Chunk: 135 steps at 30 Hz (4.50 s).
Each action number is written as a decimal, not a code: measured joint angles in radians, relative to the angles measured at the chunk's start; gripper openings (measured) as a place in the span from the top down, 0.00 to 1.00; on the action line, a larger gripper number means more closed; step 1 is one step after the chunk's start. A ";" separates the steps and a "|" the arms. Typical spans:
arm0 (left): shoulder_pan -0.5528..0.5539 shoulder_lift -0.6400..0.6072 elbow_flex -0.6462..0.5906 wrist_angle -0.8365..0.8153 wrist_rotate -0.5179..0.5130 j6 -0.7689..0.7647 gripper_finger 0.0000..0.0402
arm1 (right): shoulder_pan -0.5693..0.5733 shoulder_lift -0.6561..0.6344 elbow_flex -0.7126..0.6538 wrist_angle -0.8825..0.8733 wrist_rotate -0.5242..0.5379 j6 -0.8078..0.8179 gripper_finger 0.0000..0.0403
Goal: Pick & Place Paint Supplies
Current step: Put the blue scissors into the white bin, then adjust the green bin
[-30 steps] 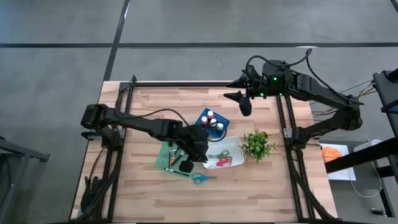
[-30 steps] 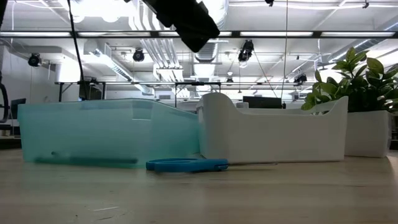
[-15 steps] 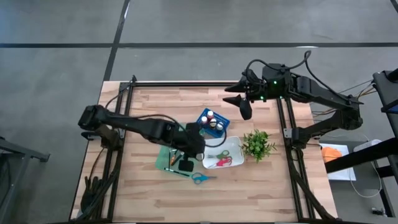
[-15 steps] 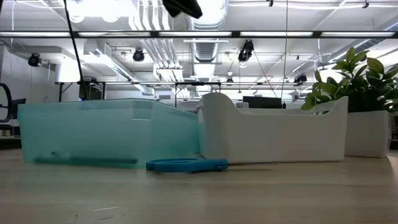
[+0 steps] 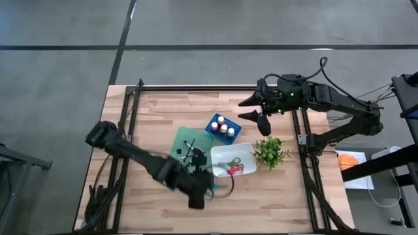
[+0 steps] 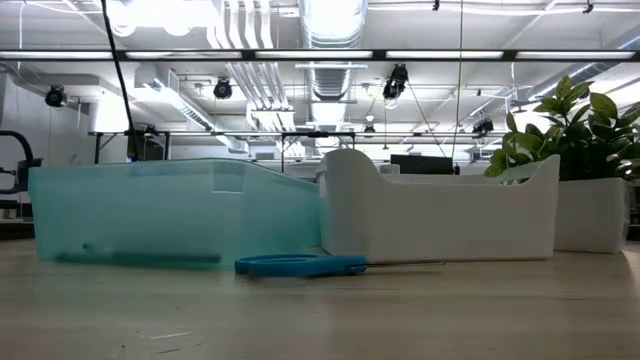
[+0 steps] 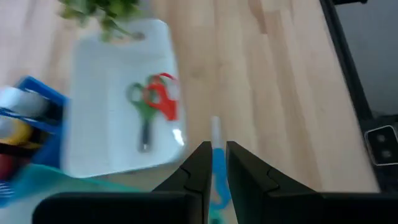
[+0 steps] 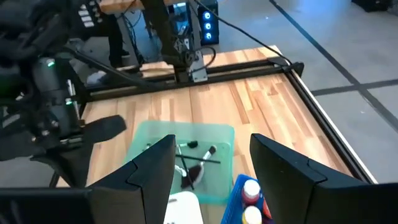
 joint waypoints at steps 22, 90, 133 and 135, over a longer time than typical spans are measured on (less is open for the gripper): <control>-0.068 0.288 -0.002 0.035 0.116 -0.170 0.86 | 0.001 -0.237 -0.142 -0.090 0.006 0.076 0.49; 0.070 0.327 -0.050 0.176 0.163 -0.222 0.86 | 0.002 -0.436 -0.269 0.085 -0.020 0.184 0.49; 0.022 0.385 0.117 0.052 0.128 -0.214 0.86 | 0.047 -0.437 -0.270 0.090 -0.021 0.184 0.49; 0.022 0.376 0.118 0.045 0.120 -0.214 0.86 | 0.047 -0.437 -0.270 0.089 -0.021 0.184 0.49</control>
